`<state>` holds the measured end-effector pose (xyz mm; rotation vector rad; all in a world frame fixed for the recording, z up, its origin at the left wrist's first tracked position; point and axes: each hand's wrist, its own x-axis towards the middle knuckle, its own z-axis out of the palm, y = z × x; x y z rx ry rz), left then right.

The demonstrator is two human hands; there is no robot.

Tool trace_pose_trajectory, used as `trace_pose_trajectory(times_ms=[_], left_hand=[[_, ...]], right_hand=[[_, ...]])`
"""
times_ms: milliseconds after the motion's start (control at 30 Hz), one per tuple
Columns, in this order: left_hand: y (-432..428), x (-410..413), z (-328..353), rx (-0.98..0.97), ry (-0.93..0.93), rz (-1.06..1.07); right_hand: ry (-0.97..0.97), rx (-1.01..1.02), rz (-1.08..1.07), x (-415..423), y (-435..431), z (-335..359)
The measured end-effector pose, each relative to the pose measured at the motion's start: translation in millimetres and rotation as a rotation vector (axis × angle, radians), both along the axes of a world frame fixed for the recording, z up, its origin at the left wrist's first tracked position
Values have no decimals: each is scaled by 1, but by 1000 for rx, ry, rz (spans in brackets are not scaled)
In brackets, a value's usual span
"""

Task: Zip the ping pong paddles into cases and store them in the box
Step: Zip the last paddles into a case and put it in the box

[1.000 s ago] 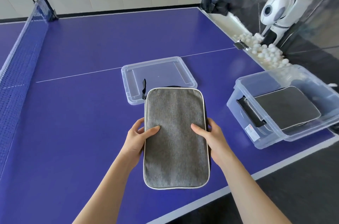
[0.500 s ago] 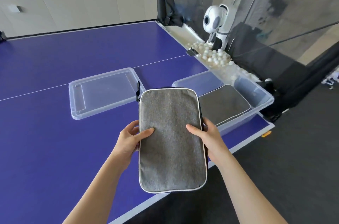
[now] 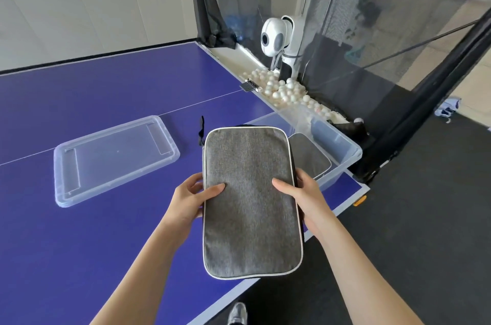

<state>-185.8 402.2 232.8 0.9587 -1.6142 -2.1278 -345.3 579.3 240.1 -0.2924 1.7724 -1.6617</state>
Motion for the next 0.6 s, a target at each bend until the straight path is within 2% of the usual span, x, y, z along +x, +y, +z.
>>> trace_pose_trajectory(times_ms=[233, 600], left_hand=[[-32, -60, 4, 44, 56, -11], [-59, -116, 16, 81, 90, 70]], right_hand=[[36, 12, 18, -62, -31, 14], [65, 38, 193, -149, -78, 22]])
